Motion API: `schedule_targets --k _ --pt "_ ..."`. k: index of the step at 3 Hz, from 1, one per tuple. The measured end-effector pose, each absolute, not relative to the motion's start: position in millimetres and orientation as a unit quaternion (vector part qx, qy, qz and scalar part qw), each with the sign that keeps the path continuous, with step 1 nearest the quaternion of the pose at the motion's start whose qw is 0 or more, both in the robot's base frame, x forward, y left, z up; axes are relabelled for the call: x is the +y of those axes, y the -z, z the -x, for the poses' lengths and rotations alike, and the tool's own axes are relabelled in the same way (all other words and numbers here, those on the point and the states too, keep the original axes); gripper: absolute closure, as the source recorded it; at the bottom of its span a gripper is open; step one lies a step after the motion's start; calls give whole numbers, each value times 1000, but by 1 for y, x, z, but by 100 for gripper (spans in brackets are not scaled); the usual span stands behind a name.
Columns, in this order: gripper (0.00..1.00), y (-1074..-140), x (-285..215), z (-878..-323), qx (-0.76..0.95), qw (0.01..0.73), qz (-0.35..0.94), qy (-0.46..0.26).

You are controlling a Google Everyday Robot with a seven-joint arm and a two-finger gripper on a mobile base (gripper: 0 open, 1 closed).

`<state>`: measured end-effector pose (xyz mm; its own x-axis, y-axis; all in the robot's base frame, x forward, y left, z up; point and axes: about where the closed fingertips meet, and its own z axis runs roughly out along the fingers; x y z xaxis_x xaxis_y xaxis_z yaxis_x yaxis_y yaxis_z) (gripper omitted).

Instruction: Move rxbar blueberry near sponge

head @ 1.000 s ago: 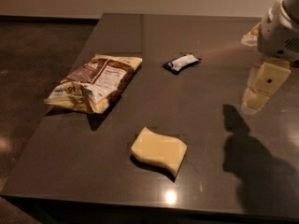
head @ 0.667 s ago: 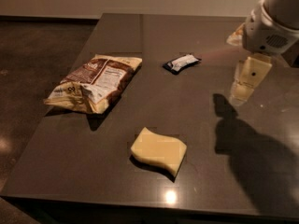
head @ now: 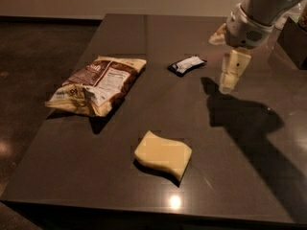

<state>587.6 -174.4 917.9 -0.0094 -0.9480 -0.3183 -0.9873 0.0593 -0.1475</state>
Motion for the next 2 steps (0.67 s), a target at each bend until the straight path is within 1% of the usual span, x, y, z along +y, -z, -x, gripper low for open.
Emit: schedule_targets --k 2 --pt "0 -900 -143 -657 662 182 724 -70"
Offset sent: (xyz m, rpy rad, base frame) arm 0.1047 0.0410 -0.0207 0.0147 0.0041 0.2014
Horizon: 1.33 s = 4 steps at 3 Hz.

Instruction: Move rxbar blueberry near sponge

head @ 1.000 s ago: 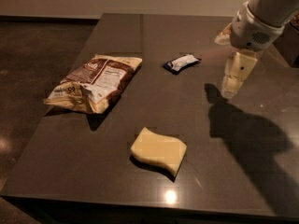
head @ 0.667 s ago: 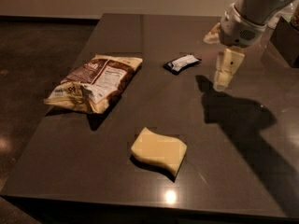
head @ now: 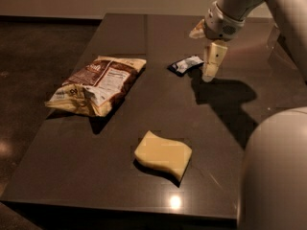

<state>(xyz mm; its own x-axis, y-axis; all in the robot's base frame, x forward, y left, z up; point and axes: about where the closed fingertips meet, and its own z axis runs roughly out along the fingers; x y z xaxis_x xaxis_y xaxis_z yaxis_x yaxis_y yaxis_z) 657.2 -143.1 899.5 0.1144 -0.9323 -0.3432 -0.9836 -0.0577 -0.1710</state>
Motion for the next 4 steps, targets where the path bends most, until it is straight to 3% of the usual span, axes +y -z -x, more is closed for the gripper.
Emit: schedule_targets --k 4 --pt "0 -859 -108 -719 614 124 780 -11"
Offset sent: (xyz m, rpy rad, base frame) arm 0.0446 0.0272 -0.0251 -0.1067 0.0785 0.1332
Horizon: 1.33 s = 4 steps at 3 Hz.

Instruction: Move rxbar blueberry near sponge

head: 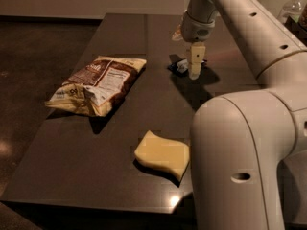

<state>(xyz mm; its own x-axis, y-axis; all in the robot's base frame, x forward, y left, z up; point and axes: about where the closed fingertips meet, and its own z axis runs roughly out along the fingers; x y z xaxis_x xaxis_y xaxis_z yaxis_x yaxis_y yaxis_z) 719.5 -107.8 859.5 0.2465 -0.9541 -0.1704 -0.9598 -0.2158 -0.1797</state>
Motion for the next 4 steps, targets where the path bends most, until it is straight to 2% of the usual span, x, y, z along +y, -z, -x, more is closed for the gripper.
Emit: schedule_targets --k 2,4 --pt "0 -839 -114 -724 584 69 808 14" --pt "46 -827 -122 -726 576 39 816 19"
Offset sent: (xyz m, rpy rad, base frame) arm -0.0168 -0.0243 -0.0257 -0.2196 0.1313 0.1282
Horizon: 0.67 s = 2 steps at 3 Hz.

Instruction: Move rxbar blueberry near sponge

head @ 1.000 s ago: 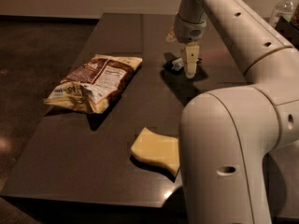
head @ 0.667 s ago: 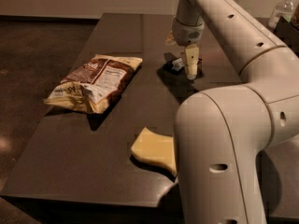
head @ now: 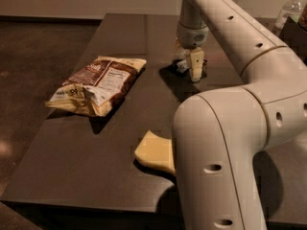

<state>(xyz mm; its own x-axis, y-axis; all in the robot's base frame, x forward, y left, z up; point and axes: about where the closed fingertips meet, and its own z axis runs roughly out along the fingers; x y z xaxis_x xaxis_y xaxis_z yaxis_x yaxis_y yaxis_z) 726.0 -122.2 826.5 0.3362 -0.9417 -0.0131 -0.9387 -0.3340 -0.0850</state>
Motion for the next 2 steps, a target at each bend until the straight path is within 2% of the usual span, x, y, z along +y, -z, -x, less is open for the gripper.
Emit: schedule_targets --k 1,2 --pt "69 -830 -122 -726 576 38 817 19" --pt "78 -833 -123 -726 576 38 816 20"
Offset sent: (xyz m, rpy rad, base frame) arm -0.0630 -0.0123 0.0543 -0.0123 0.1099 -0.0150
